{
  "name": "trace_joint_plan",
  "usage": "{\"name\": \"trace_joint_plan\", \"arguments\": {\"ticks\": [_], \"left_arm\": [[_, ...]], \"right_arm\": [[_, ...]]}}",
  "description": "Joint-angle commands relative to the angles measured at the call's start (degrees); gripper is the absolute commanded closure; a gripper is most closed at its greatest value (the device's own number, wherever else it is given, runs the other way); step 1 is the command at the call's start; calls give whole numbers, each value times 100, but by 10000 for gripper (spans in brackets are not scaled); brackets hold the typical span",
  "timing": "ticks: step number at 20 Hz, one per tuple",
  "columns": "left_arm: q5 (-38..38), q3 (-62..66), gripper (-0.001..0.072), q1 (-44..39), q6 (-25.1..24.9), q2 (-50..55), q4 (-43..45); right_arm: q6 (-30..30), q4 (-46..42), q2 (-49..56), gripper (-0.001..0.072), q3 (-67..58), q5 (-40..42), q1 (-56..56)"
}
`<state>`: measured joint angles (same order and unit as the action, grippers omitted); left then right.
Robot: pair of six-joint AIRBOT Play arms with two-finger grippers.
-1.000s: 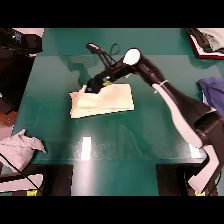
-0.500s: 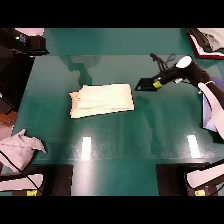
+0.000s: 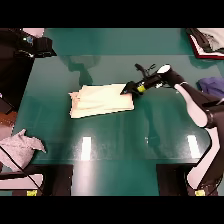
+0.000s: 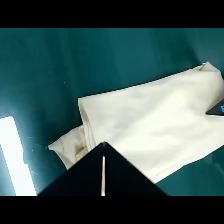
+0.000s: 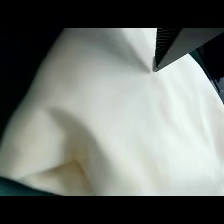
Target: Fold the shirts.
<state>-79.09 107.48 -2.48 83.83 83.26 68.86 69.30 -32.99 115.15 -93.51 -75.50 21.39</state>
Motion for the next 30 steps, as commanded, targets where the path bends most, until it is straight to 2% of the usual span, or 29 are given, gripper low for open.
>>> {"name": "trace_joint_plan", "arguments": {"ticks": [1,2,3,5,7,10,14,18,25,30], "left_arm": [[-96,0,684,-4,-26,7,-35],[-107,0,684,-4,-26,7,-35],[-111,0,684,-4,-24,7,-37],[-155,0,684,-4,-22,7,-55],[-149,0,684,-4,-22,7,-190],[-55,0,684,-116,-24,7,-332],[485,0,684,-686,-24,28,-332],[907,0,684,-1303,-24,79,-332],[949,0,684,-1849,-22,275,-341],[949,0,684,-1847,-24,304,-304]], "right_arm": [[-142,361,214,376,-245,-15,374],[-243,361,212,568,-245,-59,374],[-334,334,186,696,-243,-109,356],[-291,208,-48,700,-238,-96,155],[-79,-280,-520,701,-234,63,-326],[131,-769,-1342,701,63,116,-1561],[280,-1390,-2264,701,673,474,-3497],[271,-1423,-2485,702,472,667,-5023],[343,-1414,-2481,702,-831,1082,-5989],[682,-1631,-2494,701,-2041,264,-6306]]}}
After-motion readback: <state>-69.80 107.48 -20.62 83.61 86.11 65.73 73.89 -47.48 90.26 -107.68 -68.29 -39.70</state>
